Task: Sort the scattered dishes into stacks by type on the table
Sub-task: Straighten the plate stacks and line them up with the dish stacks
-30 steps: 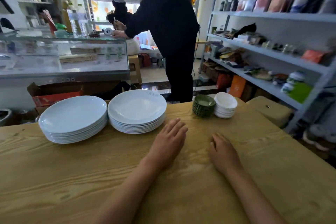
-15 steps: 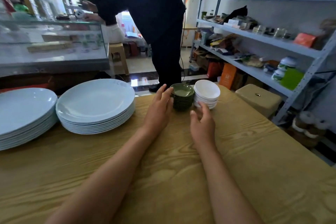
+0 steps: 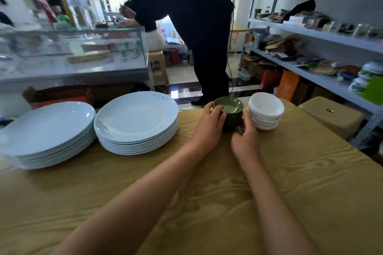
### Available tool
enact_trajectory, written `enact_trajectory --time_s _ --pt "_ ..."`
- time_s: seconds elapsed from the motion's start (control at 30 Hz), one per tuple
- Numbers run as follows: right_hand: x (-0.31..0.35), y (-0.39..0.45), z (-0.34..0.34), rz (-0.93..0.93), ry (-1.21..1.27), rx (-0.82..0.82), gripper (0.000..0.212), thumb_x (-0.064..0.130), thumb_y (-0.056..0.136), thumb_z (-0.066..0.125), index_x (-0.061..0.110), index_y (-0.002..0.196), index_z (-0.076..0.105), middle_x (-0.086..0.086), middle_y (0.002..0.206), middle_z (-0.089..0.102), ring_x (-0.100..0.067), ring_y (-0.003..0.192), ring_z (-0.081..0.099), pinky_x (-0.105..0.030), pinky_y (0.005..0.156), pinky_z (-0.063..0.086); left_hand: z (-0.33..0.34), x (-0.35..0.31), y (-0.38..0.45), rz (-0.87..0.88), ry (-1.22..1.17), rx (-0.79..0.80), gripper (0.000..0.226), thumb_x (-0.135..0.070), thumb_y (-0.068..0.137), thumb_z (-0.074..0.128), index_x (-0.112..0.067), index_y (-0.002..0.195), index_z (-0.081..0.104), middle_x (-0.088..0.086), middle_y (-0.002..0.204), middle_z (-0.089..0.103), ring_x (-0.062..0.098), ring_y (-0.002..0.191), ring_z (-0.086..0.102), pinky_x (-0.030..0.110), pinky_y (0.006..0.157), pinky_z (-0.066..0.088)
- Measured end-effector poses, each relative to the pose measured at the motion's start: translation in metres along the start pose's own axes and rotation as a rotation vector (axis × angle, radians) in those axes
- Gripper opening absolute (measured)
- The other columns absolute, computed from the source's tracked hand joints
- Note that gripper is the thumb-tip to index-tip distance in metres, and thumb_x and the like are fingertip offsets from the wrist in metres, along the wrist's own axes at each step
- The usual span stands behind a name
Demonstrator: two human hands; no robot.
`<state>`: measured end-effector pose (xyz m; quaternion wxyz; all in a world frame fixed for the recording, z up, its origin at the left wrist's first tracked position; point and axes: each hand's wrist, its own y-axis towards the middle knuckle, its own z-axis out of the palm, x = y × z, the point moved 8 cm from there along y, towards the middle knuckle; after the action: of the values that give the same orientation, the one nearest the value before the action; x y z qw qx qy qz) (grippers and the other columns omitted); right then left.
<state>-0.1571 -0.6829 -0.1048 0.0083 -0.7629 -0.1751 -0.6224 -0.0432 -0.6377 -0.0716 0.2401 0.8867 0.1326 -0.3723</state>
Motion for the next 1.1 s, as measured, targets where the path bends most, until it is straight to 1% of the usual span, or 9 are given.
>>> enact_trajectory --time_s 0.1,0.2,0.3,0.4,0.5,0.6,0.83,1.0,1.1 --pt "0.007 -0.003 0.005 0.012 0.034 0.027 0.080 -0.014 0.081 0.043 0.025 0.150 0.031 0.002 0.149 0.040 -0.012 0.134 0.040 -0.032 0.109 0.041 -0.009 -0.005 -0.004 -0.018 0.069 0.031 0.039 -0.029 0.101 0.041 -0.013 0.136 0.046 0.006 0.148 0.032 0.023 0.128 0.044 0.038 0.107 0.041" --pt "0.016 -0.007 0.012 0.032 0.076 0.072 0.078 -0.019 0.081 0.042 0.020 0.148 0.035 0.009 0.130 0.046 -0.002 0.116 0.045 0.001 0.079 0.041 -0.019 -0.011 -0.002 0.013 0.460 0.070 0.033 -0.020 0.098 0.048 -0.012 0.130 0.048 0.016 0.148 0.031 0.036 0.139 0.028 0.045 0.114 0.030" --pt "0.021 -0.011 0.025 0.052 0.110 0.128 0.078 -0.018 0.082 0.045 0.022 0.148 0.035 0.005 0.137 0.050 -0.003 0.118 0.048 -0.011 0.090 0.045 -0.034 -0.020 0.003 0.112 0.896 0.098 0.037 -0.016 0.092 0.055 -0.013 0.129 0.052 0.018 0.154 0.021 0.037 0.146 -0.002 0.049 0.118 0.012" --pt "0.025 -0.015 0.041 0.071 0.131 0.189 0.076 -0.016 0.084 0.043 0.022 0.149 0.033 0.001 0.143 0.047 -0.007 0.124 0.047 -0.032 0.106 0.043 -0.045 -0.015 0.009 0.159 1.029 0.166 0.037 -0.017 0.090 0.056 -0.013 0.127 0.055 0.015 0.148 0.036 0.033 0.145 0.009 0.045 0.118 0.015" --pt "0.031 -0.017 0.055 0.071 0.082 0.250 0.080 -0.016 0.082 0.038 0.022 0.151 0.028 0.000 0.146 0.043 -0.007 0.126 0.043 -0.028 0.106 0.040 -0.056 -0.007 0.012 0.190 1.052 0.211 0.032 -0.014 0.089 0.055 -0.013 0.120 0.058 0.010 0.127 0.056 0.028 0.131 0.036 0.039 0.114 0.024" --pt "0.032 -0.015 0.066 0.082 0.062 0.281 0.083 -0.017 0.079 0.038 0.024 0.151 0.028 0.001 0.147 0.043 -0.010 0.129 0.043 -0.025 0.102 0.040 -0.065 -0.002 0.014 0.207 1.098 0.245 0.029 -0.012 0.088 0.056 -0.014 0.117 0.059 0.008 0.120 0.060 0.026 0.122 0.049 0.040 0.117 0.019" --pt "0.037 -0.015 0.078 0.089 0.063 0.314 0.085 -0.018 0.078 0.038 0.024 0.151 0.028 -0.002 0.146 0.045 -0.008 0.123 0.045 -0.027 0.100 0.044 -0.075 0.009 0.017 0.241 1.172 0.291 0.025 -0.018 0.089 0.057 -0.017 0.114 0.060 0.005 0.116 0.062 0.023 0.115 0.054 0.038 0.114 0.021" --pt "0.040 -0.015 0.072 0.051 -0.022 0.330 0.084 -0.014 0.080 0.041 0.028 0.151 0.027 -0.002 0.148 0.042 -0.016 0.134 0.041 -0.025 0.096 0.042 -0.074 0.005 0.015 0.235 1.147 0.276 0.023 -0.022 0.093 0.054 -0.016 0.114 0.060 0.006 0.118 0.061 0.023 0.115 0.053 0.038 0.113 0.023" --pt "0.039 -0.013 0.051 0.046 -0.120 0.294 0.081 -0.012 0.081 0.042 0.028 0.150 0.028 -0.005 0.149 0.041 -0.019 0.134 0.041 -0.033 0.096 0.048 -0.067 -0.009 0.015 0.282 1.095 0.235 0.032 -0.019 0.092 0.053 -0.012 0.123 0.057 0.009 0.127 0.058 0.025 0.121 0.050 0.038 0.113 0.024"
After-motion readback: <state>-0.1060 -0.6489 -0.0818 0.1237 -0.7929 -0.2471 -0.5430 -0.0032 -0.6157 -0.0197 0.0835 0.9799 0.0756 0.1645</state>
